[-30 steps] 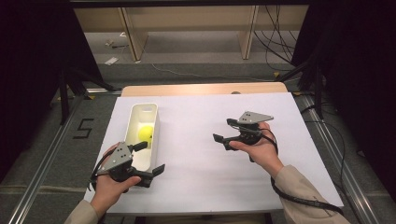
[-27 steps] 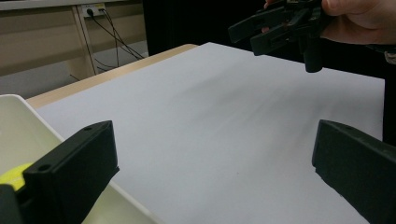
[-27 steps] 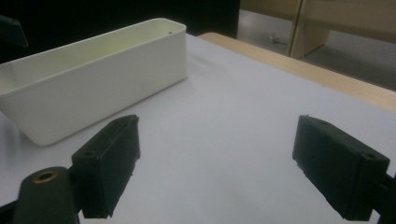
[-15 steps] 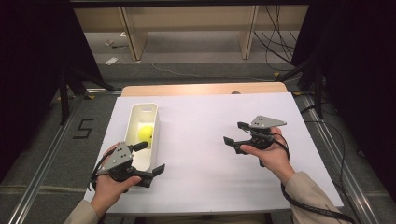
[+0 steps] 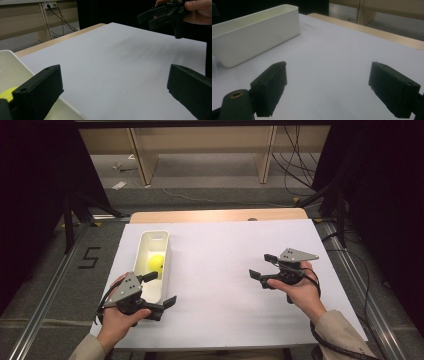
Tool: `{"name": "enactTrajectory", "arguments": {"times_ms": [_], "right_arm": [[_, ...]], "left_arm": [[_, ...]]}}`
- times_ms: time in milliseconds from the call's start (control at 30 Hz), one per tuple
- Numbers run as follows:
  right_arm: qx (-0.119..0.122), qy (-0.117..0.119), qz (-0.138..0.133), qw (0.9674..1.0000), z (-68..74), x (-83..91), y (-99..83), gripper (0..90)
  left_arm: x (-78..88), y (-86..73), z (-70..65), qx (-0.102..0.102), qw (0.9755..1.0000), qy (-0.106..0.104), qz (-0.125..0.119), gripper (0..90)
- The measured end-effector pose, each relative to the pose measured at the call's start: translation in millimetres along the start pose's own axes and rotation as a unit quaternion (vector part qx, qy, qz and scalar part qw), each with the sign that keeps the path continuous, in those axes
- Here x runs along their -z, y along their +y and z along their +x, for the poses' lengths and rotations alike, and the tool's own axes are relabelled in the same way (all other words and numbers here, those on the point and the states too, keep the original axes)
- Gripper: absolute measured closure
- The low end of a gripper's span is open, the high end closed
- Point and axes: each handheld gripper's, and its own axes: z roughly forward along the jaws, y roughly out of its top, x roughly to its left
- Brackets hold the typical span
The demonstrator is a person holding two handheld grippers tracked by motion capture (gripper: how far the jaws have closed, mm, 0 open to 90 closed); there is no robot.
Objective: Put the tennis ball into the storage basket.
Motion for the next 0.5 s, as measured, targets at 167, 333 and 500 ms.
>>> {"name": "enactTrajectory", "arguments": {"times_ms": [167, 333, 500], "right_arm": [[-0.005, -0.003, 0.001, 1.0000, -2.5, 7.8, -6.9, 15.8], [-0.007, -0.006, 0.000, 1.0000, -4.3, 13.8, -11.5, 15.9], [-0.005, -0.005, -0.003, 1.0000, -4.4, 13.7, -12.2, 15.8]], "left_arm": [[0.0, 0.0, 0.1, 0.000, 1.0000, 0.000, 0.000, 0.0], [-0.3, -0.1, -0.3, 0.002, 1.0000, 0.000, 0.000, 0.0], [-0.3, 0.1, 0.2, 0.000, 1.0000, 0.000, -0.001, 0.0]]}}
